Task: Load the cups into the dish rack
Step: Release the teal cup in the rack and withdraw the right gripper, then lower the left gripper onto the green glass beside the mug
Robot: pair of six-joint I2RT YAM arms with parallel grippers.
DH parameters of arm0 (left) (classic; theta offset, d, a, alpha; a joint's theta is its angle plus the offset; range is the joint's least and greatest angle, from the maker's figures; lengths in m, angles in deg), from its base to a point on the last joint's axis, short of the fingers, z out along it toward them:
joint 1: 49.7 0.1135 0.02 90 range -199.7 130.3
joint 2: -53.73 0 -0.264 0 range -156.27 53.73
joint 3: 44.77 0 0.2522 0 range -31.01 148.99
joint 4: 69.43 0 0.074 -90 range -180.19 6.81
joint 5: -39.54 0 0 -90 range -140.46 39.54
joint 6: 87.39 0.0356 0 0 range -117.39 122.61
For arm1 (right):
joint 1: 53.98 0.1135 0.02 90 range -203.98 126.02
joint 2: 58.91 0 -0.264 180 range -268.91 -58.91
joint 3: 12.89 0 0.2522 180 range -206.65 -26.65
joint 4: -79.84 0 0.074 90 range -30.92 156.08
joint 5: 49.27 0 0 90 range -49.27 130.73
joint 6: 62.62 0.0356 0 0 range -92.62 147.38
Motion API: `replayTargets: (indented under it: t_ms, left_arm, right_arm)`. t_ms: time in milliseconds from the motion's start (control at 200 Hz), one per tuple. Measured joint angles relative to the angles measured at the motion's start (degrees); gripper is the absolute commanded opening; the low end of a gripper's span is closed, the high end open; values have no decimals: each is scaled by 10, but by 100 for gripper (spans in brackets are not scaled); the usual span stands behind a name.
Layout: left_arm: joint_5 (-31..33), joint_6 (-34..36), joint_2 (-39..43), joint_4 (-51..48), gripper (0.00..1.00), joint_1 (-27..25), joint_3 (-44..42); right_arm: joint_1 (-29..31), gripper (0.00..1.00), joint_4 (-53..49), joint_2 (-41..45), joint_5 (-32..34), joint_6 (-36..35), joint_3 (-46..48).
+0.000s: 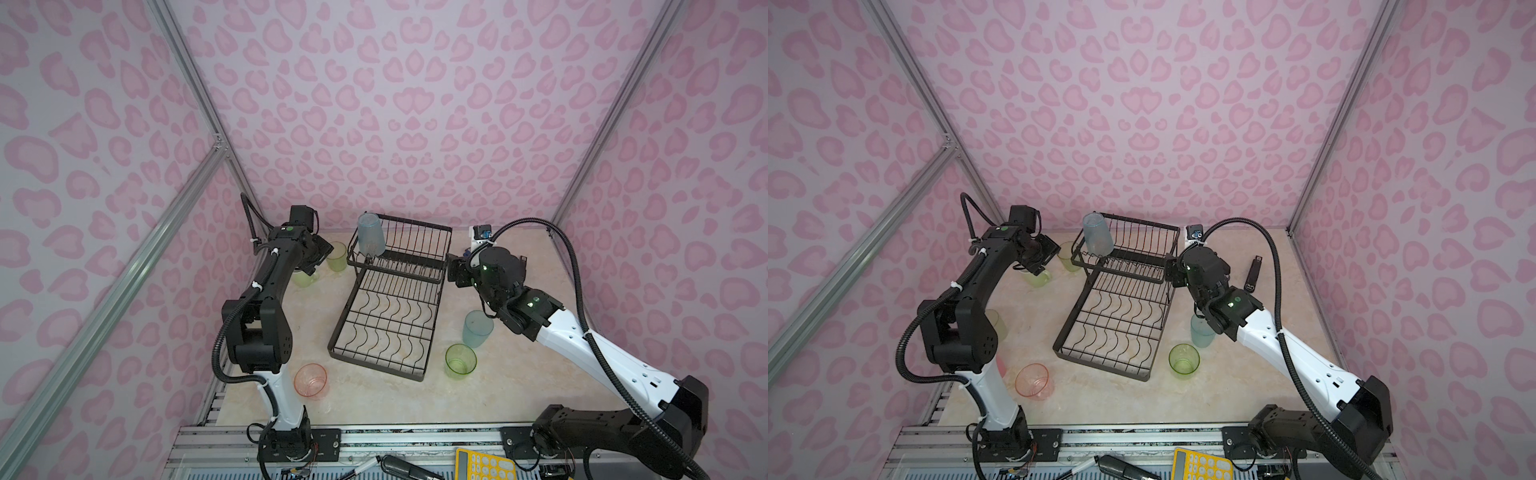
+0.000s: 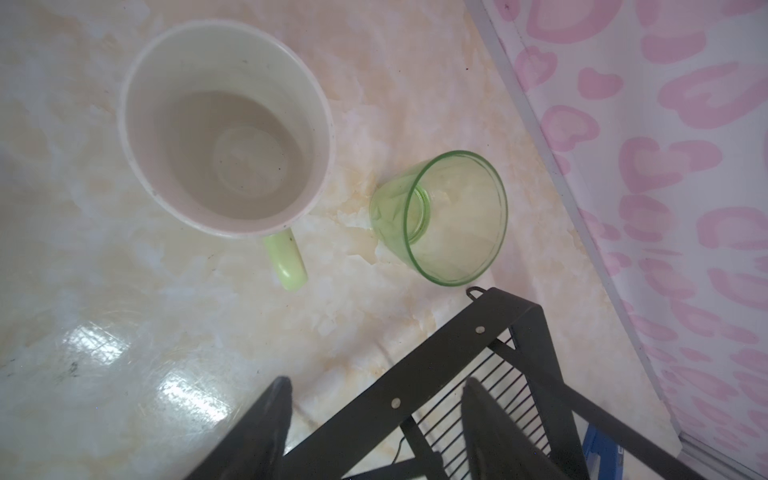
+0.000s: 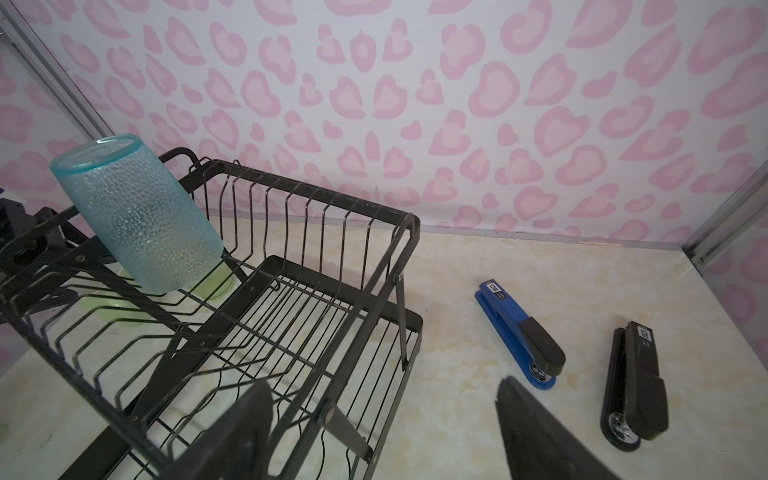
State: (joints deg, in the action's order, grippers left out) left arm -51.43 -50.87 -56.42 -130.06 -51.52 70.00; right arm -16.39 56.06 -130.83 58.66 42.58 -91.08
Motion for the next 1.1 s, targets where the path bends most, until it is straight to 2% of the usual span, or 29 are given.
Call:
replayTargets:
  t_ms: [375,880,985,1060,1100]
  left_arm:
    - [8,-42,-94,2,54,-16,93]
    - [14,-69,-180,-3,51,-21,135]
    - [16,-69,-192,-2,45,-21,143]
    - [20,-69,-200,-2,33,-21,149]
    - [22,-69,-203,-1,31,-21,152]
  right_arm:
    - [-14,83,-6,36,0,3,33]
    - [-35,83,-6,44,-10,6,51]
    - [-36,83,-6,45,-11,6,51]
    - [-36,83,-6,47,-11,6,51]
    - [-36,83,-6,47,-11,6,51]
